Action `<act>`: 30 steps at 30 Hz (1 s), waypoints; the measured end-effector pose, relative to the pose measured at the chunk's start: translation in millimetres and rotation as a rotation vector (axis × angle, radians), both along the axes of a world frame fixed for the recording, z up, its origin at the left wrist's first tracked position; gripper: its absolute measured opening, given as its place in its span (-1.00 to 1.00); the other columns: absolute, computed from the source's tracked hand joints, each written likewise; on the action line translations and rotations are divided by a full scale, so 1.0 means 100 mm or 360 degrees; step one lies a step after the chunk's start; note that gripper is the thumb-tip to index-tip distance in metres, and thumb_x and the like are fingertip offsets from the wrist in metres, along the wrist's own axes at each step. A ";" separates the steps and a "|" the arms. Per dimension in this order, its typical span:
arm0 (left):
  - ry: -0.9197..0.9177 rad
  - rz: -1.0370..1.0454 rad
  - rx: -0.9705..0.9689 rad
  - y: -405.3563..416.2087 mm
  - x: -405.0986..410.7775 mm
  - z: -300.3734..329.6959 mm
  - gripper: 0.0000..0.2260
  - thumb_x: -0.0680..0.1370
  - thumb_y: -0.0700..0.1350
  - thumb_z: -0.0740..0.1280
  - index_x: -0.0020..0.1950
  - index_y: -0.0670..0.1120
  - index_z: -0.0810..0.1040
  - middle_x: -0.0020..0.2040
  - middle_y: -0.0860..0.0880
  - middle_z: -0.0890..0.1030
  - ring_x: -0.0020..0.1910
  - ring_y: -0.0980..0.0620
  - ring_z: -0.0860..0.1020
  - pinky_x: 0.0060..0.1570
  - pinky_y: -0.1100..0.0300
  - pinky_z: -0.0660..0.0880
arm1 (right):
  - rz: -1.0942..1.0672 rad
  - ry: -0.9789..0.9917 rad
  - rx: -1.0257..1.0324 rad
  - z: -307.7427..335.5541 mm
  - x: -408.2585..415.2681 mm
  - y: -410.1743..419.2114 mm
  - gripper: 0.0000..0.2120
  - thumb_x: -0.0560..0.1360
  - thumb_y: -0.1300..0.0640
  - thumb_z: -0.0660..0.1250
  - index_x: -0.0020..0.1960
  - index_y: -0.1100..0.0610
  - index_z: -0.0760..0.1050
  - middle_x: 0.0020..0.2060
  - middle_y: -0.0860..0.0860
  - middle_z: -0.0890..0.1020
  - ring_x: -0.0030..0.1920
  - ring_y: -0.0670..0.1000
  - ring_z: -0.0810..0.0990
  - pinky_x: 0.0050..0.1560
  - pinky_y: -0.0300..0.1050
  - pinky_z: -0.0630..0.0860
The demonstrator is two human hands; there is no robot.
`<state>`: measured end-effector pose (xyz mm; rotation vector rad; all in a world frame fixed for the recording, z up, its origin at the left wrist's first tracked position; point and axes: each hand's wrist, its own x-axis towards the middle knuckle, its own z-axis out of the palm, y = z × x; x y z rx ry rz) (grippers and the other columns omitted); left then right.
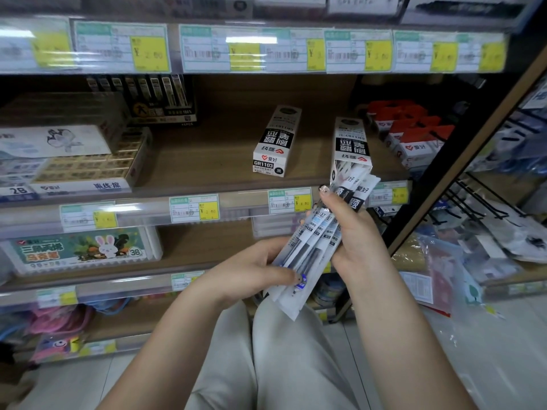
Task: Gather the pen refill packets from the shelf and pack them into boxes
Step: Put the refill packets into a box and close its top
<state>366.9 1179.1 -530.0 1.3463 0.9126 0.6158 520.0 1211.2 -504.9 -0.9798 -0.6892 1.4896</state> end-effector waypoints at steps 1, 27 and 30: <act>0.0000 0.0005 -0.0002 -0.01 0.01 0.01 -0.57 0.34 -0.14 0.35 0.21 -0.13 0.52 0.10 -0.16 0.62 0.07 -0.02 0.58 0.12 0.01 0.49 | -0.0017 -0.0029 0.0006 0.01 -0.01 0.00 -0.87 0.47 0.19 0.38 0.00 0.17 0.53 -0.17 0.15 0.63 -0.15 0.12 0.64 0.02 0.09 0.59; -0.0018 0.0178 0.0017 -0.08 0.02 0.13 -0.70 0.40 -0.08 0.37 0.13 -0.01 0.56 -0.01 0.04 0.68 -0.04 0.11 0.63 -0.12 0.29 0.51 | -0.0052 0.0029 0.0054 0.08 0.00 -0.07 -0.87 0.50 0.19 0.34 0.04 0.16 0.54 -0.32 -0.02 0.68 -0.26 -0.03 0.67 -0.25 -0.12 0.62; 0.0024 0.0201 0.0056 -0.07 0.01 0.12 -0.71 0.41 -0.06 0.37 0.13 0.01 0.57 0.02 0.02 0.68 0.00 0.07 0.64 -0.04 0.21 0.53 | -0.0077 0.0002 0.0090 0.09 0.00 -0.08 -0.88 0.50 0.19 0.33 0.04 0.14 0.55 -0.28 -0.04 0.69 -0.24 -0.06 0.68 -0.29 -0.18 0.59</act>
